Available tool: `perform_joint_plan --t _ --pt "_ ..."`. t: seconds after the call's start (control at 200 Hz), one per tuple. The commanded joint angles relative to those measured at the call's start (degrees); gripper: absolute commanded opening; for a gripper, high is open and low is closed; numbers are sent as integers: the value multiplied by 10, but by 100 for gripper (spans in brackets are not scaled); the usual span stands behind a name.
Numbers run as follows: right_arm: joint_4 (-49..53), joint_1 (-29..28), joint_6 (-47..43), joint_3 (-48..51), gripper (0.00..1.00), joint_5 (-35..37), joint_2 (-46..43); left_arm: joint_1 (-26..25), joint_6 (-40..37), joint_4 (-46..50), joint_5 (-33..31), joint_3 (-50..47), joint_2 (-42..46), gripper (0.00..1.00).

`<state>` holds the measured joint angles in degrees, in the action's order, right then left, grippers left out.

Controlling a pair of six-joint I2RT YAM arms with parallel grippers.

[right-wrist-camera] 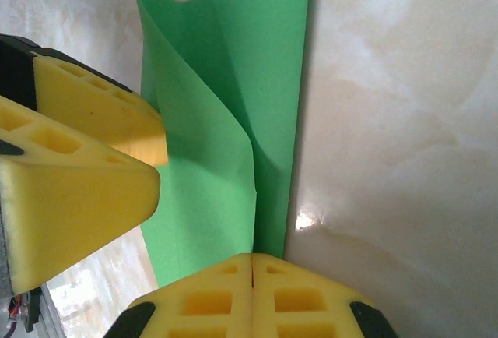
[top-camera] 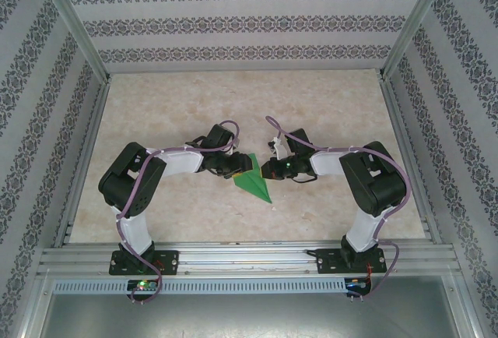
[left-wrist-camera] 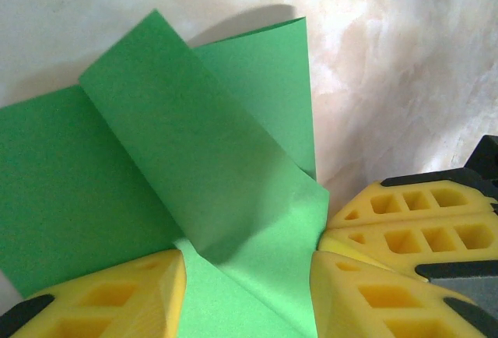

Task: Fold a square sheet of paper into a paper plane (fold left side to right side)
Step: Fourth fold the wing at the center of the table.

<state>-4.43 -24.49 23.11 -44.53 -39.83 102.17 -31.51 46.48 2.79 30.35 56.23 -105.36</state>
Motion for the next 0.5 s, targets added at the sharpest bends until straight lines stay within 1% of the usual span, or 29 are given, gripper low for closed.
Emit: perform_joint_plan --t 0.0,0.22,0.495 --pt "18 3 -17 -11 0 12 12 -6 -7 8 -7 -9 3 46" --pt "38 -2 -24 -13 0 30 32 -6 -6 6 -4 -7 3 46" --pt "53 -10 -24 -11 0 54 45 -6 3 -11 18 2 11 48"
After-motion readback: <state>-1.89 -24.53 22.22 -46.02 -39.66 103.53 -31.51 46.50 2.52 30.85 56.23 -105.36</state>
